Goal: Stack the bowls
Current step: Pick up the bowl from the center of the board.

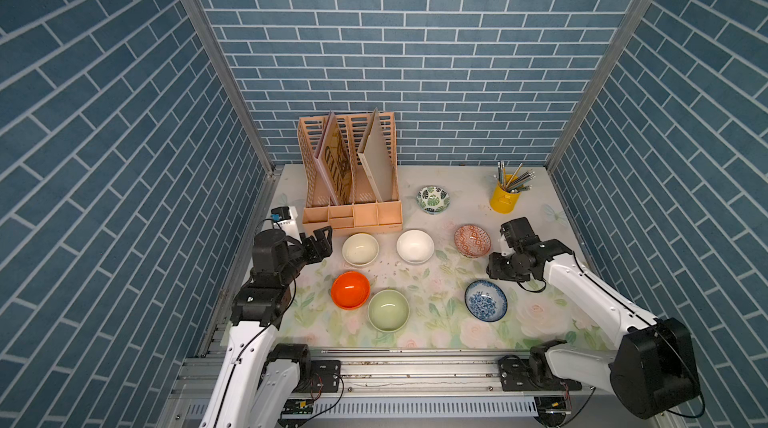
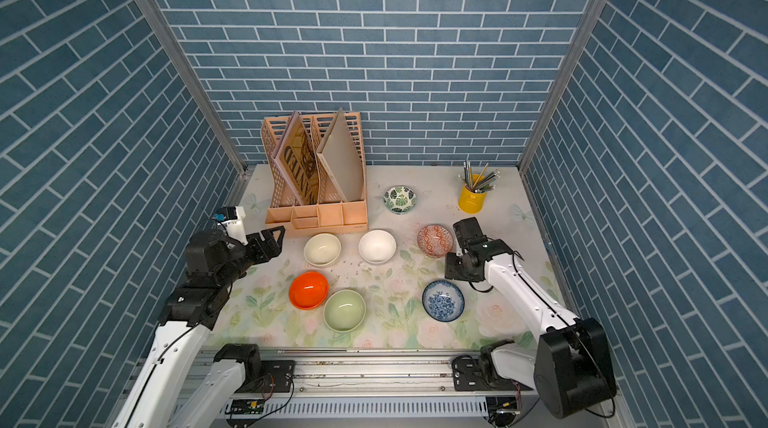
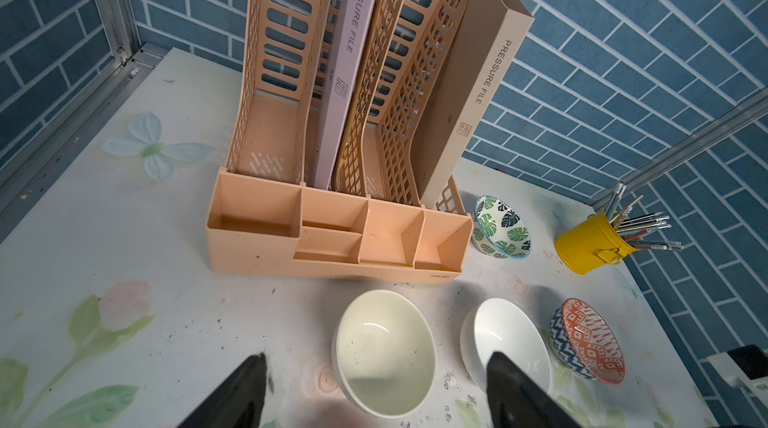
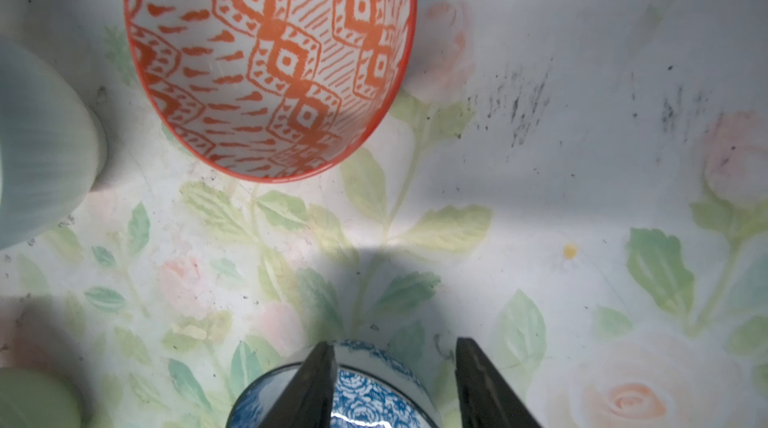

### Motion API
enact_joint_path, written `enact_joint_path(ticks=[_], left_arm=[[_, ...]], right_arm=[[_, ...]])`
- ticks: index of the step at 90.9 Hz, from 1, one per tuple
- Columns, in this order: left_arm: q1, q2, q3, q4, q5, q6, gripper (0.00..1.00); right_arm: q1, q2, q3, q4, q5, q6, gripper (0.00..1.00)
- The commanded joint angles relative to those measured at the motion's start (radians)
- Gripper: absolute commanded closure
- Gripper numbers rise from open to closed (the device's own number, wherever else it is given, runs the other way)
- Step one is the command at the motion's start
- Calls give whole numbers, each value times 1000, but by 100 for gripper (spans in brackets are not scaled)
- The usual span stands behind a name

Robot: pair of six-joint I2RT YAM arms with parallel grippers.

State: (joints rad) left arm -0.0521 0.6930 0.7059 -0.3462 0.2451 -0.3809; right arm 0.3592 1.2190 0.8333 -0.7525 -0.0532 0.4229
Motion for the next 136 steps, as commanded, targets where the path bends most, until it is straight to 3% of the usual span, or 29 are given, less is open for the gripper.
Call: enact_joint_path(ticks=[1,18,58,75,92,136], left_arm=[[-12,-14,-11,-5,11,15,14],[-15,-15,-11,-7,13,17,14],[-26,-3,-10,-4,31,20,14],[-28,-8,-11,-4,31,20,14],[-31,-11,-10,-4,30,22,14],[-35,-16,-10,-4,31,22,14]], right_arm=[[9,-6,71,-125,13,9,50],[17,4,112,-177,6,-8,56],[52,89,79,-159,-67,-41,59],[66,119,77,-167,-38,-43,63],[102,167,152,-245,46,-61,60],[122,209,144,-237,130,-62,58]])
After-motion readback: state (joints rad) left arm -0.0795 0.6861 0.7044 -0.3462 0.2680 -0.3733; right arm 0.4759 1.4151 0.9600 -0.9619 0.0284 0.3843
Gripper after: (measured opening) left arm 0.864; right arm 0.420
